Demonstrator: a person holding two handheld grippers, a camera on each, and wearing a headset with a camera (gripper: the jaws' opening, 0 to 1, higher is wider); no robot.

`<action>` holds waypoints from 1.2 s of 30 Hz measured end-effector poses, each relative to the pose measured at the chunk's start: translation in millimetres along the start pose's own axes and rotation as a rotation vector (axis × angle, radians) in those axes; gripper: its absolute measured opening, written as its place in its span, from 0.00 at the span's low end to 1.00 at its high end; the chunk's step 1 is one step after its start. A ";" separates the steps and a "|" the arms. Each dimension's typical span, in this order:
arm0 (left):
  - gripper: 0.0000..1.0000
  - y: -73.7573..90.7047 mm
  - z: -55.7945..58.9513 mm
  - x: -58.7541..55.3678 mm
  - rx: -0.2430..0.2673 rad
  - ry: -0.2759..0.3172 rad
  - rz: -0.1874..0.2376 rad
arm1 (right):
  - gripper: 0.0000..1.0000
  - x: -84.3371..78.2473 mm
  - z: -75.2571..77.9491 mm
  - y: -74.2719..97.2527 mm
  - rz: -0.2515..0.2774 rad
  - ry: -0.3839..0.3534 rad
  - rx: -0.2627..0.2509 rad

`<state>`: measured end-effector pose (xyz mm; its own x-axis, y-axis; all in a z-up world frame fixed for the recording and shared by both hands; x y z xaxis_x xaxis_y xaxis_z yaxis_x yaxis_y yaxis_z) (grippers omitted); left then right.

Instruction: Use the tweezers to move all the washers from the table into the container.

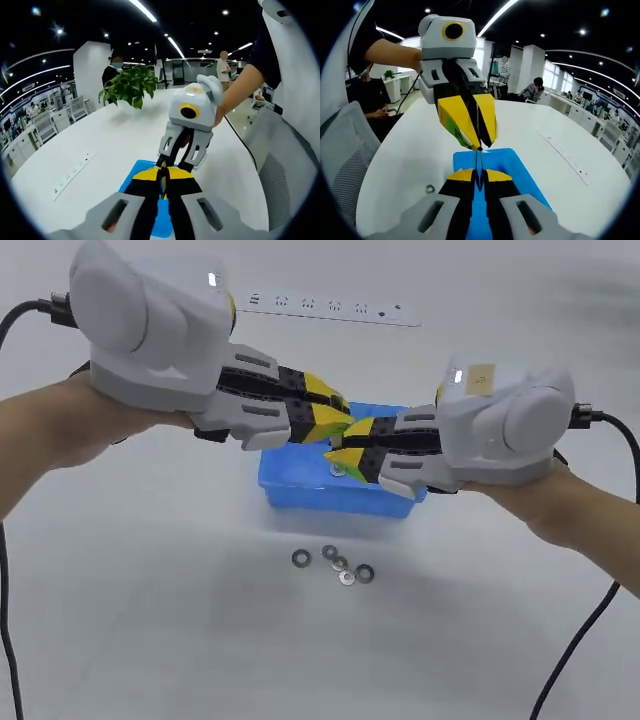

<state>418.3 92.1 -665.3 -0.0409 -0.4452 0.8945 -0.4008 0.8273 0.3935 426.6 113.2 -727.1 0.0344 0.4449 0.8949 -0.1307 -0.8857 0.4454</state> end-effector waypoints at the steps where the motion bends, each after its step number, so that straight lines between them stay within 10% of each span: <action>1: 0.07 0.1 -0.8 0.5 0.002 -0.007 -0.001 | 0.08 0.7 0.6 0.4 0.000 0.006 -0.005; 12: 0.05 2.2 2.0 -0.2 -0.019 -0.069 -0.041 | 0.11 2.5 -5.4 3.8 -0.030 0.028 -0.012; 27: 0.06 17.5 -13.2 8.5 0.106 -0.102 -0.094 | 0.22 11.9 2.6 15.7 -0.045 0.027 -0.110; 36: 0.06 35.2 0.4 16.9 0.119 -0.104 -0.064 | 0.35 1.3 -26.8 26.0 -0.059 -0.066 -0.022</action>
<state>403.1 113.5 -636.4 -0.1039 -0.5336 0.8393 -0.5108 0.7527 0.4154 396.7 94.3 -715.0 0.1079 0.4860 0.8673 -0.1478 -0.8548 0.4974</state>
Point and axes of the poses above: the centre of the closed fingertips' face, and the gripper's own axes: y roughly backward along the fingers, z roughly to its right, x roughly out of its top, the point moved 1 cm from there along y, roughly backward along the fingers, and after that the axes turned 7 degrees about -y, right-handed, at the moved point
